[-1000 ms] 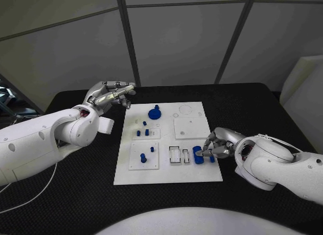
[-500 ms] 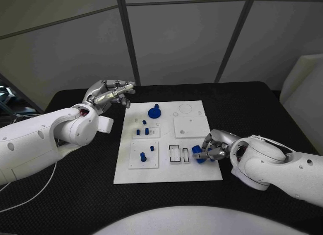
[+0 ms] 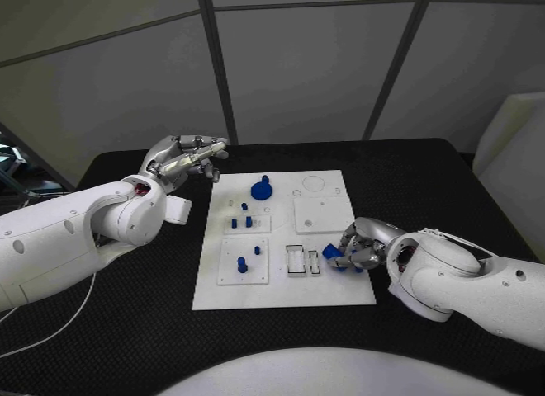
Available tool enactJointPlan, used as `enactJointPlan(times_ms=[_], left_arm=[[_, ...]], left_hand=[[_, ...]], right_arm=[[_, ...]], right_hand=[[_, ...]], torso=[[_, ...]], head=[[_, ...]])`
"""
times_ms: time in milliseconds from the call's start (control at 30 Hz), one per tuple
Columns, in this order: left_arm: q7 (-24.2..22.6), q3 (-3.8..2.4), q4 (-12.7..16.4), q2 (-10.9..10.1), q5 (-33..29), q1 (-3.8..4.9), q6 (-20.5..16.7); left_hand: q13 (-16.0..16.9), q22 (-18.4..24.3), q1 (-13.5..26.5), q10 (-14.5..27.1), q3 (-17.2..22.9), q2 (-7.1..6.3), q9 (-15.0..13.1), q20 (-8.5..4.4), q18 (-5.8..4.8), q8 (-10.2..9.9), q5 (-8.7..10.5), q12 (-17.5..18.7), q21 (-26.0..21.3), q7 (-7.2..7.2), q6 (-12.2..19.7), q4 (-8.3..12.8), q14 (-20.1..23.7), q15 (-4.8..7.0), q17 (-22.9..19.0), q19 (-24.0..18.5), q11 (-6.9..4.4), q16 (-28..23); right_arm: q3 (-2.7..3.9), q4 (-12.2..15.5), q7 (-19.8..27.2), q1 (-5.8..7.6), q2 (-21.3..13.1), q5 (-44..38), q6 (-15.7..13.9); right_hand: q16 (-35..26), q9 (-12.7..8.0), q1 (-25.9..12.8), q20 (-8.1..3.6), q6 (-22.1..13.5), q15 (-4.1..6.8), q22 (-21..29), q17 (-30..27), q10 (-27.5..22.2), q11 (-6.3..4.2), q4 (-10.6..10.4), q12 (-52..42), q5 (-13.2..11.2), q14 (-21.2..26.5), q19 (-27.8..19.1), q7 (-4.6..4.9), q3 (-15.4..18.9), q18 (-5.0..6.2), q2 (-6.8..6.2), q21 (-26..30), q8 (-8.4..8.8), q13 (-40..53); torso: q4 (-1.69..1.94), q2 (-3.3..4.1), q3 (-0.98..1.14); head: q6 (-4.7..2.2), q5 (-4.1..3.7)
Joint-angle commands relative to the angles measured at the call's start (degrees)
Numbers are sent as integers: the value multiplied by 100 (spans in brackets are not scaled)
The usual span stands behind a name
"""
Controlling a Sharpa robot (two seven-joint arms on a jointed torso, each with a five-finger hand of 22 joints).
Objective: Assemble the parts on the task board
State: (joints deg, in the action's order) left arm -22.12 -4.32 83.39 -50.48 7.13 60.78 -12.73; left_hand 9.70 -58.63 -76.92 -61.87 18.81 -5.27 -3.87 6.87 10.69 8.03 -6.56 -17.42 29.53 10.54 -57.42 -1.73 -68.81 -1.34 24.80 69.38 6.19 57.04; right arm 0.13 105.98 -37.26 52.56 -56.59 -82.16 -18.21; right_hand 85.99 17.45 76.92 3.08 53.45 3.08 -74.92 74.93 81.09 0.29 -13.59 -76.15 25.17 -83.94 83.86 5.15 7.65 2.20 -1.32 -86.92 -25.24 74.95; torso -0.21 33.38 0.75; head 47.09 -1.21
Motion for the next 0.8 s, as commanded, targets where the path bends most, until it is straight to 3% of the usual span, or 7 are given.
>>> enactJointPlan(times_ms=[33, 233, 433, 633, 800], left_arm=[[-21, -4, 17, -3, -17, 8, 53], [-22, -4, 9, 12, -17, 7, 61], [-22, -4, 10, 22, -17, 7, 62], [-18, -4, 22, 18, -17, 8, 61], [-16, -4, 30, 21, -17, 8, 62]], left_hand=[[5, 6, -40, 36, -34, 8, -2, 16, -43, 7, -7, -15, -11, -10, 28, 0, 36, -8, -5, -19, -15, 19], [5, 6, -40, 36, -34, 8, -2, 16, -43, 7, -7, -15, -11, -10, 28, 0, 36, -8, -5, -19, -15, 19], [5, 6, -40, 36, -34, 8, -2, 16, -43, 7, -7, -15, -11, -10, 28, 0, 36, -8, -5, -19, -15, 19], [5, 6, -40, 36, -34, 8, -2, 16, -43, 7, -7, -15, -11, -10, 28, 0, 36, -8, -5, -19, -15, 19], [5, 6, -40, 36, -34, 8, -2, 16, -43, 7, -7, -15, -11, -10, 28, 0, 36, -8, -5, -19, -15, 19]], right_arm=[[-33, 110, -116, -35, -68, -4, -335], [-26, 394, 18, -29, -146, 157, -917], [-16, 517, 108, -4, -93, 288, -1229], [-12, 488, 140, 5, 84, 395, -1247], [-9, 350, 116, 7, 303, 473, -943]], right_hand=[[39, 84, 16, -41, 99, 54, -1139, 610, 56, -9, -42, -20, 136, -431, 416, -48, 75, -122, 69, -27, -55, 144], [55, 142, -126, -56, 141, 68, -1201, 651, 78, -25, -168, -5, 114, -440, 450, -67, 205, -138, 33, -74, -79, 153], [62, 183, -166, -66, 183, 80, -1238, 667, 89, -41, -221, 4, 84, -443, 469, -88, 253, -147, 43, -101, -107, 157], [64, 207, -175, -74, 200, 89, -1246, 675, 98, -52, -249, 4, 123, -445, 473, -100, 263, -149, 73, -107, -118, 164], [59, 237, -246, -82, 211, 96, -1250, 663, 90, -57, -290, 39, 115, -443, 475, -107, 305, -150, 102, -110, -125, 144]], torso=[[-11, -2, 2], [1, -5, 0], [18, -5, -15], [8, 6, -3], [13, 2, -9]], head=[[-7, 7], [-31, -4], [-61, -21], [-74, 5], [-74, 24]])
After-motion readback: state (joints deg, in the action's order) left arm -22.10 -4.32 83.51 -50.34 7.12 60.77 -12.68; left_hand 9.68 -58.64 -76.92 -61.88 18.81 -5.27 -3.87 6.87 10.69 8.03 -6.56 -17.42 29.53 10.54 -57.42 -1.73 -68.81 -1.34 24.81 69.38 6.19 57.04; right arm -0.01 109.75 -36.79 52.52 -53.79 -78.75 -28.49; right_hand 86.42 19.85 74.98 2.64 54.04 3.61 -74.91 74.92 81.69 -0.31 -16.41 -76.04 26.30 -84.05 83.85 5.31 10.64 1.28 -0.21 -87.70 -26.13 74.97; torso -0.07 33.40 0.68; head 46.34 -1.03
